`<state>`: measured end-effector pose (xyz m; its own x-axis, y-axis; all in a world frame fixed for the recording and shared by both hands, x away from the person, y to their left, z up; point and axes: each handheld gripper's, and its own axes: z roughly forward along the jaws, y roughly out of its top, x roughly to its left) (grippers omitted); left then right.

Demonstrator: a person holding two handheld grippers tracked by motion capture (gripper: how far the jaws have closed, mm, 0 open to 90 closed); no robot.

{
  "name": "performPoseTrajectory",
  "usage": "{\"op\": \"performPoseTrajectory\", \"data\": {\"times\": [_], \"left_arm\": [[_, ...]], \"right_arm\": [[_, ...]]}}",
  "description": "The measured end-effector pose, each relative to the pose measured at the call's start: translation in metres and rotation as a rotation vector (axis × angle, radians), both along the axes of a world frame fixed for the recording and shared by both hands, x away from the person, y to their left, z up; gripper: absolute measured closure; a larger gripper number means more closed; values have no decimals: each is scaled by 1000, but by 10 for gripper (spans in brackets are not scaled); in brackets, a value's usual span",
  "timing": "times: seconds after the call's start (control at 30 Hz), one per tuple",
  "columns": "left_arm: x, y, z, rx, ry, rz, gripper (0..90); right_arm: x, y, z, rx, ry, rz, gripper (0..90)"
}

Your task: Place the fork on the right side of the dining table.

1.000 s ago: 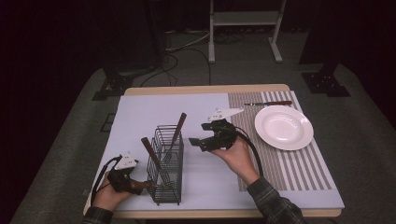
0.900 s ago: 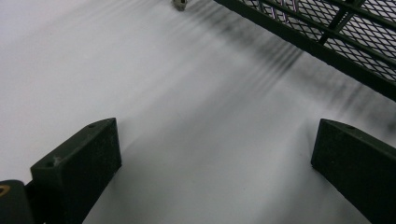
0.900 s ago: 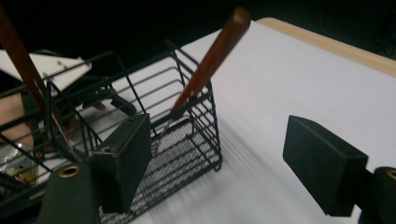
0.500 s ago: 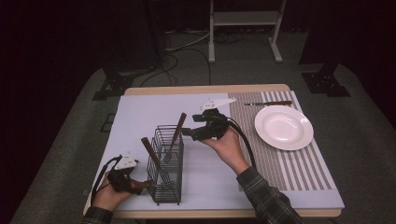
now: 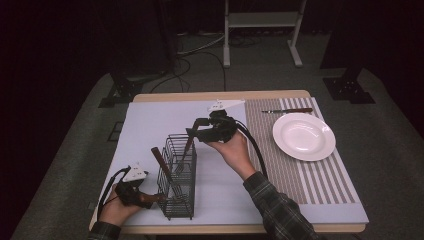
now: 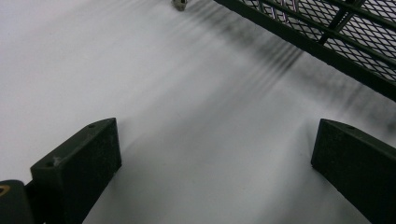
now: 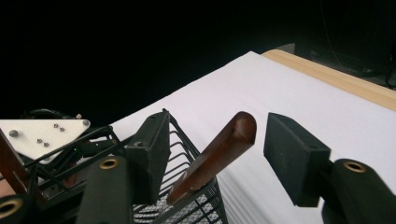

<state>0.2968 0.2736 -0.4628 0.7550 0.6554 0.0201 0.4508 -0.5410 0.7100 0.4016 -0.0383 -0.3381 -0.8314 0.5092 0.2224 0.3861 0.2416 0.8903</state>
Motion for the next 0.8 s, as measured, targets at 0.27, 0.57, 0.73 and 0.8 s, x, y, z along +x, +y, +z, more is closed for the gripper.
{"op": "performPoseTrajectory", "data": {"times": [0.27,0.57,0.73,0.8], "left_arm": [[0,0,0,0,0,0,0],[0,0,0,0,0,0,0],[0,0,0,1,-1,0,0],[0,0,0,1,-1,0,0]], "right_arm": [[2,2,-2,17,13,-1,581],[-6,1,3,21,-15,12,699],[-12,-1,7,31,-11,42,719],[-13,-2,8,33,0,51,726]]}}
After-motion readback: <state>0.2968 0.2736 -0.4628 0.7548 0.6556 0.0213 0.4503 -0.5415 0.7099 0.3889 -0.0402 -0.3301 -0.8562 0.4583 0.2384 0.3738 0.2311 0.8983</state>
